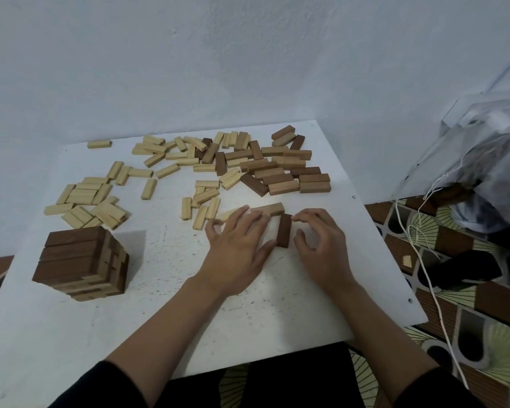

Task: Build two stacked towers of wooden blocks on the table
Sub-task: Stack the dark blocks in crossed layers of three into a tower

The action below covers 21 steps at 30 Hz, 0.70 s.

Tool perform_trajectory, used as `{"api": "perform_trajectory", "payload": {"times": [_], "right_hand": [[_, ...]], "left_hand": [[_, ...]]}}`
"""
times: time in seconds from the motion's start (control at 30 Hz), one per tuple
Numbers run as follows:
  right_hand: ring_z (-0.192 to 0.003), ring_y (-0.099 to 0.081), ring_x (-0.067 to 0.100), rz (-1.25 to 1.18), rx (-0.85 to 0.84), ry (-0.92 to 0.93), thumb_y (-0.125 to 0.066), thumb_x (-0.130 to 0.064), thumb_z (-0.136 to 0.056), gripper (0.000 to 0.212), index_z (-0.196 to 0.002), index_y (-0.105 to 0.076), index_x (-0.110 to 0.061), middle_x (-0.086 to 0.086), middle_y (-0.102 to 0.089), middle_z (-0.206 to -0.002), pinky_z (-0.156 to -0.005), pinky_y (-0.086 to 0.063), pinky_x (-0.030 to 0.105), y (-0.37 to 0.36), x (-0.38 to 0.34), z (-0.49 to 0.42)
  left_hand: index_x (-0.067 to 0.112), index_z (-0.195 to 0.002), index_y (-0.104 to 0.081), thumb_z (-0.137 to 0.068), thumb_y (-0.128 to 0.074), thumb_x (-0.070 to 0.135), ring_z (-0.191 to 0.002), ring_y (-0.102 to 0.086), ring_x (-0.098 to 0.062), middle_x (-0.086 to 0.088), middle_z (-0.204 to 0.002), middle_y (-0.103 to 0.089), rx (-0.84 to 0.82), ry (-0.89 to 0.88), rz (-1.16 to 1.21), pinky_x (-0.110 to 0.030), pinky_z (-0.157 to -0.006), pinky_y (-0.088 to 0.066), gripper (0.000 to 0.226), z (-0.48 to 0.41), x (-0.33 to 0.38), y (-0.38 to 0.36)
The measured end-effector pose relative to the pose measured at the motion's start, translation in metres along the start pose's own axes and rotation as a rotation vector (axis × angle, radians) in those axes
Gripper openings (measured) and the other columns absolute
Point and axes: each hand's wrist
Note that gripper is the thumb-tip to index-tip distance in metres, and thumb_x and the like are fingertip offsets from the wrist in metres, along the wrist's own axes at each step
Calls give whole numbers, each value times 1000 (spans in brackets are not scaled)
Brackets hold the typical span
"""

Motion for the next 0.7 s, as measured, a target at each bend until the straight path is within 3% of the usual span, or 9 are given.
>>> {"api": "perform_trajectory", "payload": {"times": [0.1, 0.23, 0.33, 0.5, 0.7], "right_hand": [[-120, -51, 14, 20, -87, 13, -71, -12, -86, 38, -123, -66, -12, 1, -61, -125, -104, -45, 33, -1, 0, 2], [-126, -47, 9, 90, -216, 99, -73, -35, -85, 47, -129, -64, -21, -7, -57, -131, -107, -34, 34, -2, -2, 3], [-114, -51, 8, 77, -204, 135, -75, -32, -87, 37, -120, -69, -18, -5, -60, -122, -103, -40, 37, -5, -9, 6], [-105, -52, 5, -10, -254, 140, -78, -28, -87, 39, -122, -67, -14, -1, -66, -118, -98, -47, 38, -20, -31, 18], [-96, -59, 5, -124, -307, 92, -75, -34, -88, 37, -121, -67, -20, -10, -64, -107, -91, -52, 39, -30, -45, 6]], "left_hand": [[33, -152, -37, -104, -22, 57, -151, -14, -10, 14, -160, -30, -43, 13, 8, -56, -111, -16, 56, 17, -5, 5], [35, -150, -39, -105, -28, 58, -151, -16, -11, 15, -159, -30, -38, -17, 36, -55, -109, -20, 52, 38, -13, 8], [34, -150, -40, -105, -33, 55, -149, -21, -9, 16, -153, -39, -7, -10, 55, -54, -107, -23, 50, 48, -20, 14], [38, -146, -41, -105, -39, 51, -146, -27, -8, 21, -143, -45, 33, -19, 110, -49, -104, -22, 44, 66, -32, 25], [37, -140, -53, -105, -39, 50, -148, -29, -8, 16, -154, -43, 25, -17, 93, -51, -105, -23, 40, 86, -51, 28]]}}
Point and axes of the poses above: each hand's wrist, its own z-axis away from the middle knuckle, its own y-axis out of the back of the hand, x = y × z
